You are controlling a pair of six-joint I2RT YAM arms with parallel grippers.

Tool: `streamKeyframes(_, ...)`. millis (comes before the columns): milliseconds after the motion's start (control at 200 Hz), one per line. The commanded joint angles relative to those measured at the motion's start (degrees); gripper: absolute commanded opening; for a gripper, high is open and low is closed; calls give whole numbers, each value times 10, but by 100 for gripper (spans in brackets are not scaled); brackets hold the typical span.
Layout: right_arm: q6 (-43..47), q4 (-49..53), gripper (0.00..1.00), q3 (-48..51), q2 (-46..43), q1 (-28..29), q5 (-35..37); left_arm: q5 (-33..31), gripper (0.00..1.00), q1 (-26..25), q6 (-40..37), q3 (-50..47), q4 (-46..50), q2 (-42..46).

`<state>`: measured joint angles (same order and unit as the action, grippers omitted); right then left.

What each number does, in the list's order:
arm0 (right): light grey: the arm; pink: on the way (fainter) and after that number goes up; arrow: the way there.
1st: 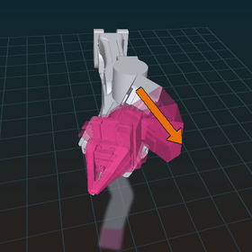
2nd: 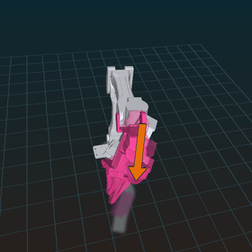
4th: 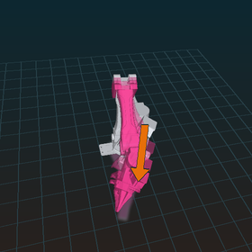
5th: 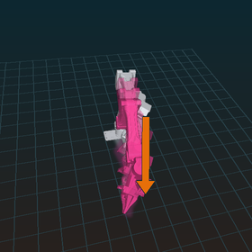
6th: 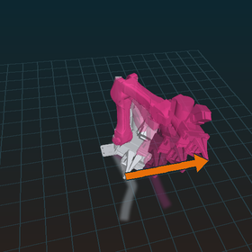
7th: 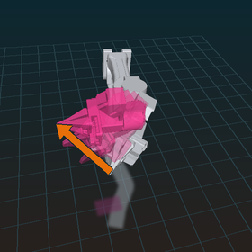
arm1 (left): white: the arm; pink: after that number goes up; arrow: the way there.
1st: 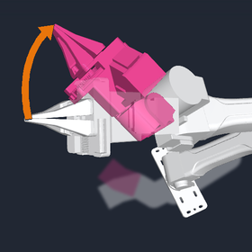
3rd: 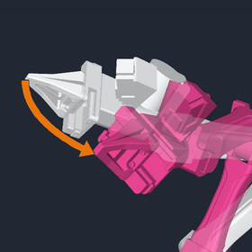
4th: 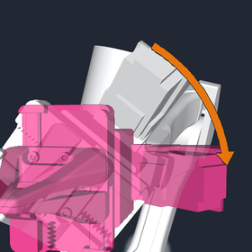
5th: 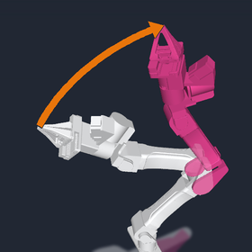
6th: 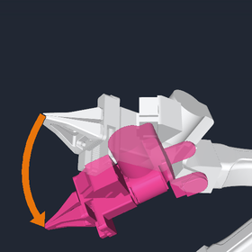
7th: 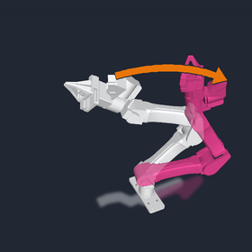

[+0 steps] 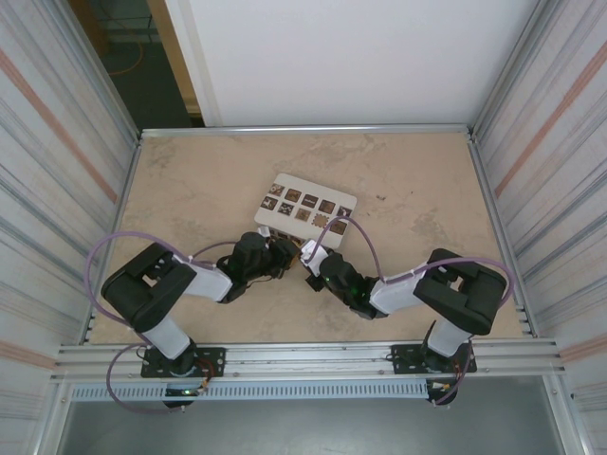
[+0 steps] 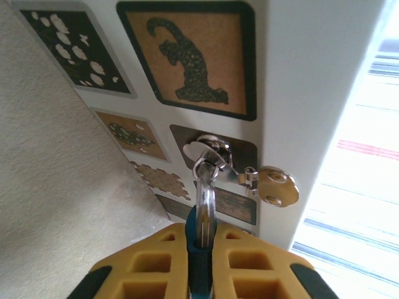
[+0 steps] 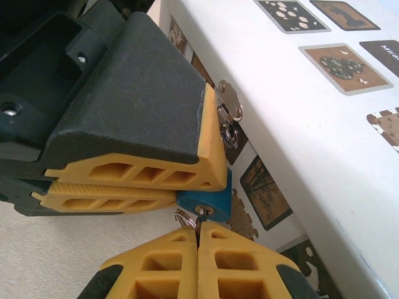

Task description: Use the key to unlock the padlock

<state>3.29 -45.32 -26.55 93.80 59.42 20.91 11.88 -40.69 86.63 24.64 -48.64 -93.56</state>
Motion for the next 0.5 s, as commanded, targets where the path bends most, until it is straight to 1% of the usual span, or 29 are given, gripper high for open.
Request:
streamKeyframes(0,-27,-19,0,8,22,-3,-21,28,20,-17,-11,14,7,3)
streamKeyframes(115,-38,-22,0,13,21,-7,-29,25,35,-14,-29,14,38,21)
streamKeyframes(215,-56,-19,0,16,15,-12,-40,22,45,-12,-48,20,78,42)
streamKeyframes(366,-80,-18,0,27,4,-23,-52,8,55,-6,-71,17,128,79)
streamKeyframes(491,-104,-19,0,43,-13,-35,-70,-8,60,0,-101,17,183,124)
